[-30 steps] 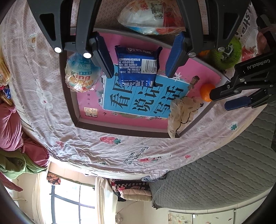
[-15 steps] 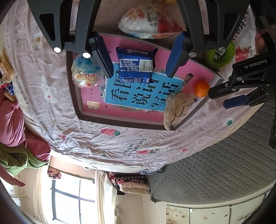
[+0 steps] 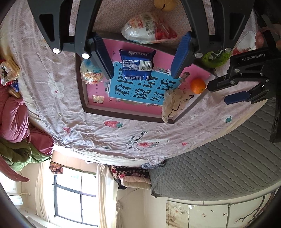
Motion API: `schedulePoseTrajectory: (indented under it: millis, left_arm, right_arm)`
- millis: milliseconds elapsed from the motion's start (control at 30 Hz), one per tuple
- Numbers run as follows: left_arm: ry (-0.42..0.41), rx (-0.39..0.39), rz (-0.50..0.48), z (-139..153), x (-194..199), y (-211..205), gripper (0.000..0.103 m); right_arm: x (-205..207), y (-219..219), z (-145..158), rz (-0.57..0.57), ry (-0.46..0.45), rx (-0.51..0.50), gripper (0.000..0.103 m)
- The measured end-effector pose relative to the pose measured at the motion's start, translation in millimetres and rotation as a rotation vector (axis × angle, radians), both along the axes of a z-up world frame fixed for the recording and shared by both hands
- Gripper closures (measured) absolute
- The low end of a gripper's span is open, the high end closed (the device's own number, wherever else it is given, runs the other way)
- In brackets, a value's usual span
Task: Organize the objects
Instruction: 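Withdraw both tools back from the grey tray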
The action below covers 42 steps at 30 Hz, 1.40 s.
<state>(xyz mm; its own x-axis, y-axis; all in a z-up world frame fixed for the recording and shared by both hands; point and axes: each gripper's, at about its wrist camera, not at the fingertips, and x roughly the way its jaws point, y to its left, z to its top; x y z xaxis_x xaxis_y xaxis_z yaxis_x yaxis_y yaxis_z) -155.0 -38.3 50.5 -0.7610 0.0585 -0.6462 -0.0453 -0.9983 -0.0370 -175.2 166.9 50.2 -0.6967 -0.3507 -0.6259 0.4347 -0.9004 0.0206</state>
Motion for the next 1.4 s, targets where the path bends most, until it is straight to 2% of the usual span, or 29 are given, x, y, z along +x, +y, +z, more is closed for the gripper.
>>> schedulePoseTrajectory:
  millis: [233, 533, 833, 1000, 1400]
  left_arm:
    - [0.029, -0.025, 0.0, 5, 13, 5, 0.032]
    - [0.04, -0.014, -0.022, 10, 27, 8, 0.029]
    - [0.035, -0.011, -0.017, 8, 41, 8, 0.028]
    - [0.037, -0.035, -0.015, 5, 48, 10, 0.028]
    - [0.014, -0.036, -0.021, 0, 50, 10, 0.028]
  right_arm:
    - [7, 4, 3, -0.008, 0.004, -0.023, 0.032]
    - [21, 7, 6, -0.009, 0.019, -0.031, 0.032]
    - [35, 13, 6, -0.018, 0.028, -0.042, 0.031]
    - [40, 16, 6, -0.024, 0.032, -0.043, 0.031]
    - [42, 16, 2, -0.026, 0.021, -0.034, 0.031]
